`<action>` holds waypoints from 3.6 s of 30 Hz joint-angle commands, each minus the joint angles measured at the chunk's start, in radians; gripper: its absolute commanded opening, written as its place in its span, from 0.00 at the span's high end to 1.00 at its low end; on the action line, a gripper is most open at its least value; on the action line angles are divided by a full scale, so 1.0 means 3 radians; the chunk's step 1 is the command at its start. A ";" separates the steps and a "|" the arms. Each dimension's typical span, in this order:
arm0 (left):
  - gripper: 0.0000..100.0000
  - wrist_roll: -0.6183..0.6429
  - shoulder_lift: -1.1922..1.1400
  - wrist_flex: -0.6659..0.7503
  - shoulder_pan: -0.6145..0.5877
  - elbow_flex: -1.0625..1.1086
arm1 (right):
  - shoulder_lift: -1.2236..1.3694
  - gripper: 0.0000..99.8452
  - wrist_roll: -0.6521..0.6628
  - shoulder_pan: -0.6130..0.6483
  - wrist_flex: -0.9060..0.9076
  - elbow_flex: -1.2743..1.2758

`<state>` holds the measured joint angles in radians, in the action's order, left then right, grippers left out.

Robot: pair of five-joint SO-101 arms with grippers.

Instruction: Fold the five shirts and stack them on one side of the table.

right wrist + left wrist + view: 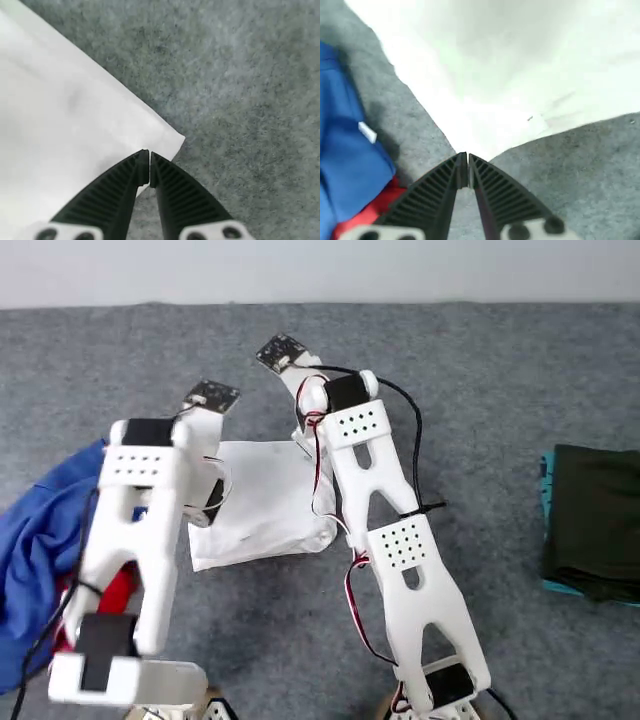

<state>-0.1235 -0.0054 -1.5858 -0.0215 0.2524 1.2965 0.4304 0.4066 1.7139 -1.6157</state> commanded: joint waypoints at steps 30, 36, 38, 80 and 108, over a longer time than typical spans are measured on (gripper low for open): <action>0.98 0.1453 -0.1427 -0.0123 -0.0077 -0.0529 | 0.0263 0.99 -0.0491 -0.0284 -0.0320 -0.0174; 0.98 0.1447 -0.0875 -0.0363 -0.0072 -0.0698 | -0.0115 0.99 -0.0506 -0.0136 -0.0033 -0.0174; 0.98 0.1447 -0.0696 -0.0404 -0.0092 -0.0749 | -0.0248 0.99 -0.0511 -0.0095 0.0084 -0.0174; 0.98 0.1565 -0.3319 -0.0061 -0.0271 -0.3808 | -0.1701 0.99 -0.1376 0.0391 0.0233 0.3243; 0.98 0.1539 -0.1314 -0.0568 -0.0634 -0.2856 | -0.3470 0.99 -0.1376 0.0422 0.0095 0.4526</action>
<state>0.3337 -0.5854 -1.7300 -0.1734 -0.6912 0.3728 0.0269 0.5462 1.7538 -0.3391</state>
